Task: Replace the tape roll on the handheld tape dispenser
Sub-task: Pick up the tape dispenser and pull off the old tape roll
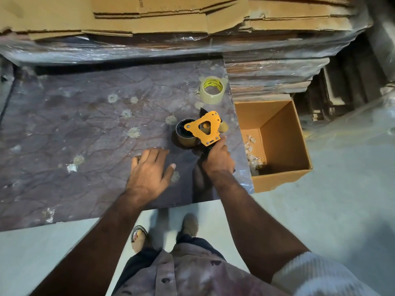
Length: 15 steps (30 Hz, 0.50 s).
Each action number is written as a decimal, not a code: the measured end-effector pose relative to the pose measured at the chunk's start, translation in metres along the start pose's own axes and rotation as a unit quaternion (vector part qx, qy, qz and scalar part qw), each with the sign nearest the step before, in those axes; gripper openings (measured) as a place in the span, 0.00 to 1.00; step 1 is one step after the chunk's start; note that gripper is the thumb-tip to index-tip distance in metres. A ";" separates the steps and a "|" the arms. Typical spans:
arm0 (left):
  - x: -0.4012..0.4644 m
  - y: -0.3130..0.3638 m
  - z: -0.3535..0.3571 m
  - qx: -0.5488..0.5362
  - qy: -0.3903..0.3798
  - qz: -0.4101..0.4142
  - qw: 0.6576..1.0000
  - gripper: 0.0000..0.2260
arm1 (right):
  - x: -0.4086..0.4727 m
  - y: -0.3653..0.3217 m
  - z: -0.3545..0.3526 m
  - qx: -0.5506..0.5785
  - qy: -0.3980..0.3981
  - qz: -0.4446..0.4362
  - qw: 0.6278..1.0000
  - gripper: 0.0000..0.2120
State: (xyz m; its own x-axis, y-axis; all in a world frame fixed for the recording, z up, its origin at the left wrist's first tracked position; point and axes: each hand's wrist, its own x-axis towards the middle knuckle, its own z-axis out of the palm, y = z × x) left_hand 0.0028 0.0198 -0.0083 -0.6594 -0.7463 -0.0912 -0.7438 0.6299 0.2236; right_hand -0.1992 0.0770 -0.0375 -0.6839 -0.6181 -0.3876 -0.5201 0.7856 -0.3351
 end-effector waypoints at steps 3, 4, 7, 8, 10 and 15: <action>-0.002 -0.001 -0.008 -0.014 0.015 -0.013 1.000 0.24 | -0.006 0.002 -0.004 -0.008 0.036 -0.004 0.999 0.25; -0.003 -0.001 -0.010 -0.021 0.019 -0.021 0.999 0.23 | -0.010 0.002 -0.007 -0.015 0.052 -0.006 0.999 0.20; -0.004 0.002 -0.019 -0.043 0.036 -0.051 0.997 0.20 | -0.021 0.003 -0.018 -0.030 0.092 -0.030 0.995 0.12; -0.004 0.004 -0.023 -0.049 0.046 -0.060 0.996 0.19 | -0.024 0.004 -0.023 -0.040 0.100 -0.047 0.993 0.11; -0.003 0.006 -0.030 -0.057 0.070 -0.071 0.993 0.17 | -0.029 0.004 -0.036 -0.056 0.114 -0.098 0.987 0.12; 0.001 0.003 -0.050 -0.061 0.110 -0.081 0.989 0.22 | -0.043 -0.017 -0.062 -0.047 0.129 -0.146 0.980 0.20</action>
State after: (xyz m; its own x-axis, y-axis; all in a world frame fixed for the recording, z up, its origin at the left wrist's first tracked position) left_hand 0.0056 0.0104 0.0404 -0.4836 -0.8721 0.0749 -0.8098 0.4783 0.3397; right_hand -0.1925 0.0914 0.0377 -0.5987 -0.7993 -0.0524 -0.7499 0.5822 -0.3142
